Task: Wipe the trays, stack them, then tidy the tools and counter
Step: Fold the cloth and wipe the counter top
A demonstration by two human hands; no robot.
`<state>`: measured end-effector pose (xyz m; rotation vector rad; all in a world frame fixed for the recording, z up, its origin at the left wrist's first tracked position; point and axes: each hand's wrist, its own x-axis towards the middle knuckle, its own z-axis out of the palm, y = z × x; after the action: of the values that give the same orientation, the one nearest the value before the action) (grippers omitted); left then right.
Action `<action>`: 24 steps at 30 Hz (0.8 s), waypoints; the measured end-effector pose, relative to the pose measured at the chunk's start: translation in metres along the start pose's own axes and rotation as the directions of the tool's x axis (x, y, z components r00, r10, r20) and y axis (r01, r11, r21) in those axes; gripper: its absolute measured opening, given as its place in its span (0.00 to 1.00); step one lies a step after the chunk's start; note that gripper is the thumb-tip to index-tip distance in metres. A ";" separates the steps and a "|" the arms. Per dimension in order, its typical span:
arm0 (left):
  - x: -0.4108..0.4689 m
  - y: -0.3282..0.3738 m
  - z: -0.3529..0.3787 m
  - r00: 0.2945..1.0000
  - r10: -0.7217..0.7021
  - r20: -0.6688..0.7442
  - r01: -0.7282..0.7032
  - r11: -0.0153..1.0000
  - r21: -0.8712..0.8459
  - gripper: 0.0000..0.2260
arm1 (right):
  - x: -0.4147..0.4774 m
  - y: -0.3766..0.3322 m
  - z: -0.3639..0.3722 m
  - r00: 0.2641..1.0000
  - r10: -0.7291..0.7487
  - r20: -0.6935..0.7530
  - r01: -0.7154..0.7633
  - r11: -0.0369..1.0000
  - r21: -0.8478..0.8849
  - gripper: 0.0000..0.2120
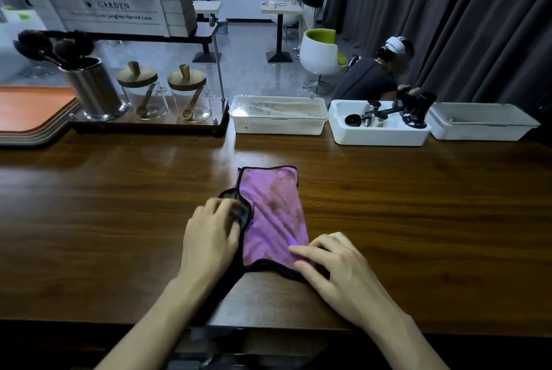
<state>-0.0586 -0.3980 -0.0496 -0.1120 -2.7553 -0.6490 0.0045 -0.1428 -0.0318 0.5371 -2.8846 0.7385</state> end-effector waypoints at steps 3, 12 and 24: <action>-0.024 0.005 0.002 1.000 0.025 -0.016 -0.025 1.000 -0.007 0.12 | 0.005 0.001 0.005 0.998 -0.004 0.060 0.006 0.999 -0.036 0.23; -0.039 0.026 -0.006 0.999 0.013 0.033 -0.015 0.999 0.044 0.15 | 0.004 -0.007 0.013 0.952 0.089 0.292 -0.013 0.968 -0.252 0.27; -0.042 0.036 -0.026 0.974 -0.210 0.083 0.225 0.934 -0.279 0.09 | -0.003 -0.028 -0.003 0.953 0.105 0.284 -0.042 0.975 -0.220 0.40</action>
<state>-0.0061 -0.3776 -0.0259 0.1184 -2.7273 -1.1188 0.0178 -0.1628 -0.0172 0.5566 -3.2220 0.3767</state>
